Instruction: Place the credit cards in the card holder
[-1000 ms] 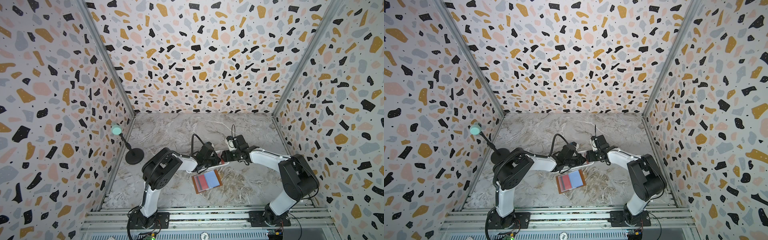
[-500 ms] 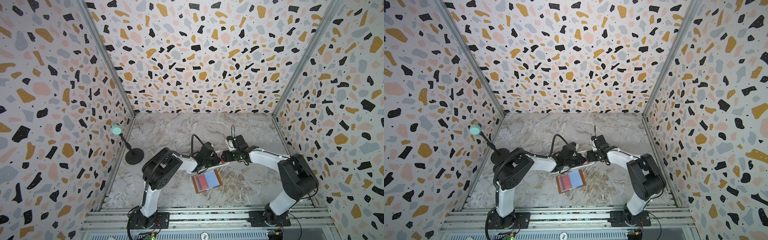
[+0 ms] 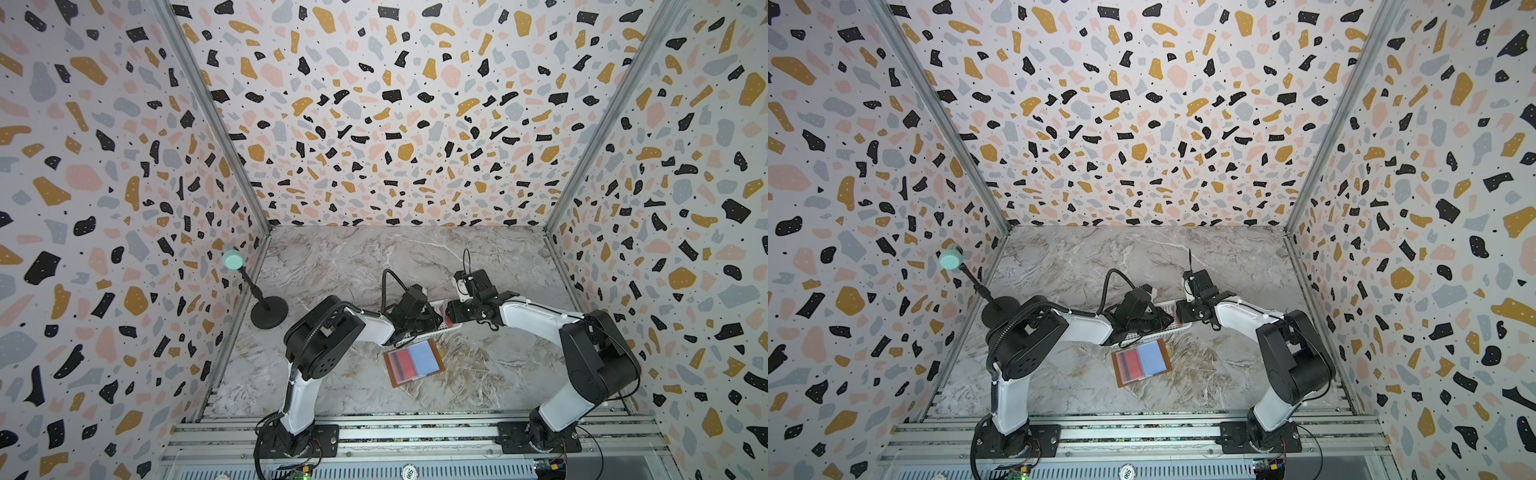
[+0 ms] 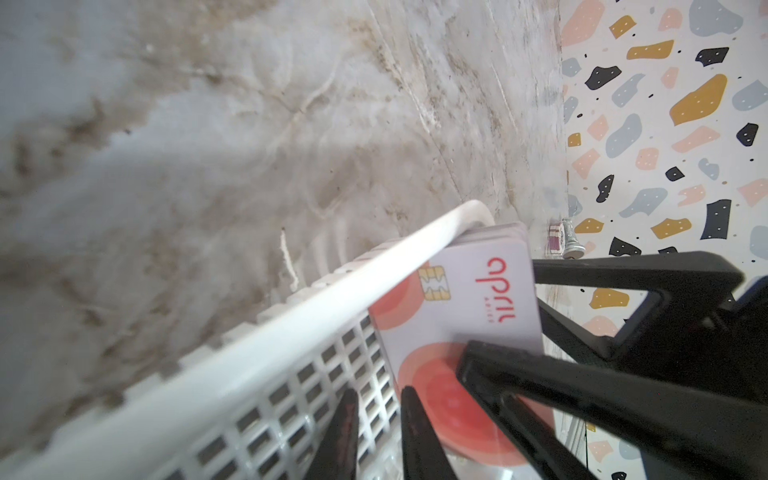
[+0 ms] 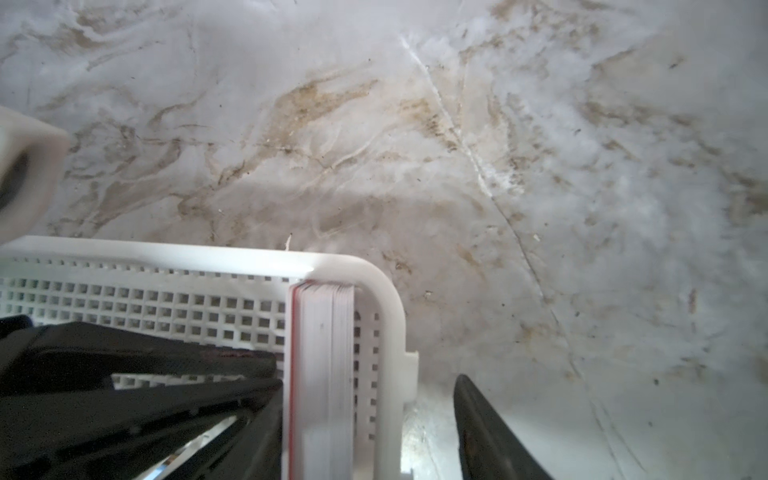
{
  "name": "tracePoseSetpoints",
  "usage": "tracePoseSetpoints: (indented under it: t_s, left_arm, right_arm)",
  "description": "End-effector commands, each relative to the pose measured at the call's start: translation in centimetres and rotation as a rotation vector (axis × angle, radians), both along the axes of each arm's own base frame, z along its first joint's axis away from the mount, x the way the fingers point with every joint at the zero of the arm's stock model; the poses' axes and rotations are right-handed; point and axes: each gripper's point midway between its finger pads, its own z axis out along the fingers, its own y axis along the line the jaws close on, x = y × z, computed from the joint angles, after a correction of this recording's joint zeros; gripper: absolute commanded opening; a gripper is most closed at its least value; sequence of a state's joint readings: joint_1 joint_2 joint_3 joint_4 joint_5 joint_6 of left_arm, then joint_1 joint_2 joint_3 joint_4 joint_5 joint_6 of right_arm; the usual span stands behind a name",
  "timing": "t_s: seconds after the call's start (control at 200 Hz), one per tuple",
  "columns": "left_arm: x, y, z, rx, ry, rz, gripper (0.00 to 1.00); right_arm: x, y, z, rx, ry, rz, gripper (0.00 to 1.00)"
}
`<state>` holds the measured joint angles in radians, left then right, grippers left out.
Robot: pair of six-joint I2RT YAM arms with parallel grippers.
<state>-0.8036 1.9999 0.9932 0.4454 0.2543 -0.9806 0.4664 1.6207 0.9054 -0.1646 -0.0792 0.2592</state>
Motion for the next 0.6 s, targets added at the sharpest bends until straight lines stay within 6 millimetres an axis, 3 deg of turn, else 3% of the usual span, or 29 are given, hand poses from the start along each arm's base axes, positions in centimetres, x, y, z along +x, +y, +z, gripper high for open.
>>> tracePoseSetpoints:
  t_s: [0.0, 0.3, 0.596]
  left_arm:
    - [-1.0, 0.6, -2.3, 0.042, 0.044, -0.01, 0.23]
    - [-0.9, 0.3, -2.2, 0.037, 0.046, -0.019, 0.34]
    - [-1.0, 0.4, -2.3, 0.039, 0.05, -0.019, 0.33]
  right_arm:
    - [1.0, -0.4, 2.5, -0.021, -0.066, -0.014, 0.58]
    - [0.9, -0.4, 2.9, -0.015, -0.071, -0.007, 0.54]
    - [0.9, -0.9, 3.6, -0.024, -0.091, -0.025, 0.5]
